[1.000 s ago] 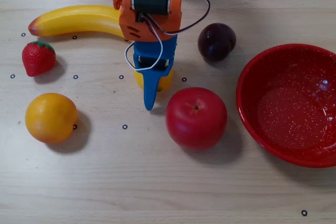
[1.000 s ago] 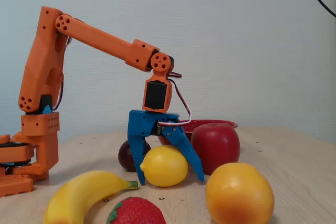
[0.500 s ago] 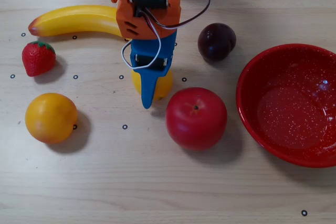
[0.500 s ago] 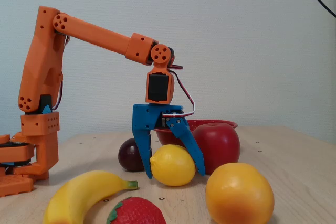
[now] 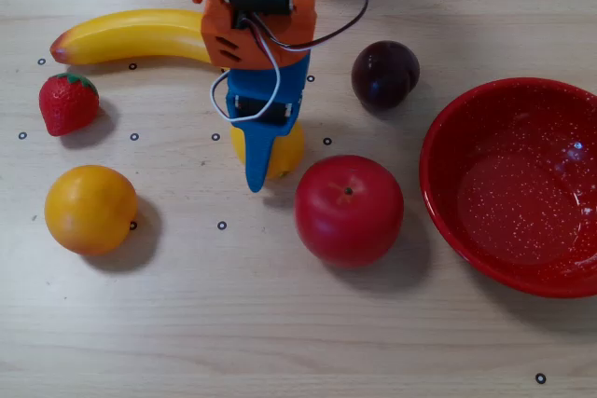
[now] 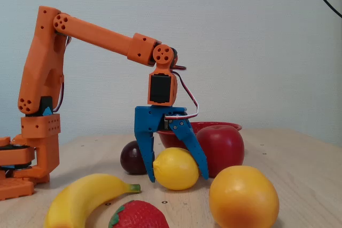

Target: Put the lemon in the red bowl.

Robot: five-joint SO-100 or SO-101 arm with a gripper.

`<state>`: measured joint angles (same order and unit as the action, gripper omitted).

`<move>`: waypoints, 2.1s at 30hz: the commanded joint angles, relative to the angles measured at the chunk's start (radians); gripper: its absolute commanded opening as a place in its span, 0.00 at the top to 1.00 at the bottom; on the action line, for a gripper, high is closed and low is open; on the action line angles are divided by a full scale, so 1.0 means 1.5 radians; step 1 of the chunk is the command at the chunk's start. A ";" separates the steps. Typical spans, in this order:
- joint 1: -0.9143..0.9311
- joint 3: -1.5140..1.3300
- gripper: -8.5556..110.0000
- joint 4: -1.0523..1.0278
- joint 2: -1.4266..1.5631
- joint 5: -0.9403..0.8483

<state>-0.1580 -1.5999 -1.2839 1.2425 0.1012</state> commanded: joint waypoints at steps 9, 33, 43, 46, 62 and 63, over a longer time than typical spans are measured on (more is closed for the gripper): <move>-0.008 0.129 0.93 -0.133 0.077 -0.010; 0.246 0.398 0.93 -0.272 0.338 -0.123; 0.397 0.208 0.93 -0.005 0.382 -0.053; 0.422 0.136 0.93 0.095 0.382 -0.022; 0.453 -0.032 0.72 0.423 0.226 0.032; 0.453 -0.032 0.71 0.432 0.216 0.031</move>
<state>0.4970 -1.7073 -0.6842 1.5263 0.1457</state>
